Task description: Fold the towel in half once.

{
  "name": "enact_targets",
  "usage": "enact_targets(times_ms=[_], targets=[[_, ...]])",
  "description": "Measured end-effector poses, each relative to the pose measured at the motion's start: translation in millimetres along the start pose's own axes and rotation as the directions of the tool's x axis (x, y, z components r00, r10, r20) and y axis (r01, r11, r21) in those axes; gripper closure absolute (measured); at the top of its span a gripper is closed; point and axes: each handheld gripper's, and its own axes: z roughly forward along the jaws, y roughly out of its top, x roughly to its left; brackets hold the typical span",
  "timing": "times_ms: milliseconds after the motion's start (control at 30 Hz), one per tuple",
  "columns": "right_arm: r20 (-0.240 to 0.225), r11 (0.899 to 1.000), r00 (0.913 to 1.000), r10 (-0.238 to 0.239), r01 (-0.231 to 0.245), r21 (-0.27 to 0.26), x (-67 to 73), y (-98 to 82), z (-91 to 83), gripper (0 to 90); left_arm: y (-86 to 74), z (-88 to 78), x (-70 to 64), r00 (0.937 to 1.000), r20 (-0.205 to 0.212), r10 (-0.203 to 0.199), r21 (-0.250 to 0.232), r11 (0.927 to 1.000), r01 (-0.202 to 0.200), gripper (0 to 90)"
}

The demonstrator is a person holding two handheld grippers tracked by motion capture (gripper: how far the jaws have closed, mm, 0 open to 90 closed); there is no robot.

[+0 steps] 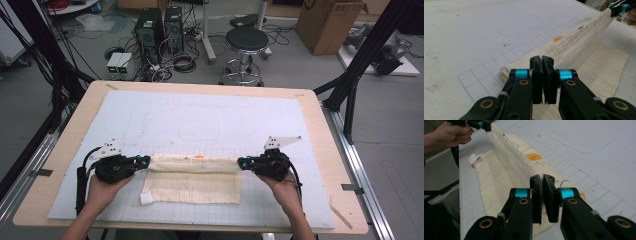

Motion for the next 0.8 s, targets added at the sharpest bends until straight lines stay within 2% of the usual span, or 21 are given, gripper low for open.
enact_targets(times_ms=[200, 267, 800], targets=[[-0.007, 1.000, 1.0000, 0.000, 0.000, -0.005, 5.5, -2.6, -0.5, 85.7, -5.2, -2.1, -2.4, 1.0000, -0.002, 0.000, -0.004, 1.0000, 0.000, 86.5], [-0.005, 1.000, 0.9999, -0.013, 0.013, -0.008, 6.8, -3.4, -0.2, 85.7, -6.7, -2.7, -3.1, 1.0000, -0.003, 0.005, 0.000, 1.0000, -0.005, 86.5], [-0.019, 1.000, 0.9997, -0.012, 0.012, -0.003, 16.8, -17.6, -2.2, 85.7, -17.9, -10.2, -11.2, 0.9994, 0.027, 0.019, 0.014, 0.9997, -0.020, 86.4]])
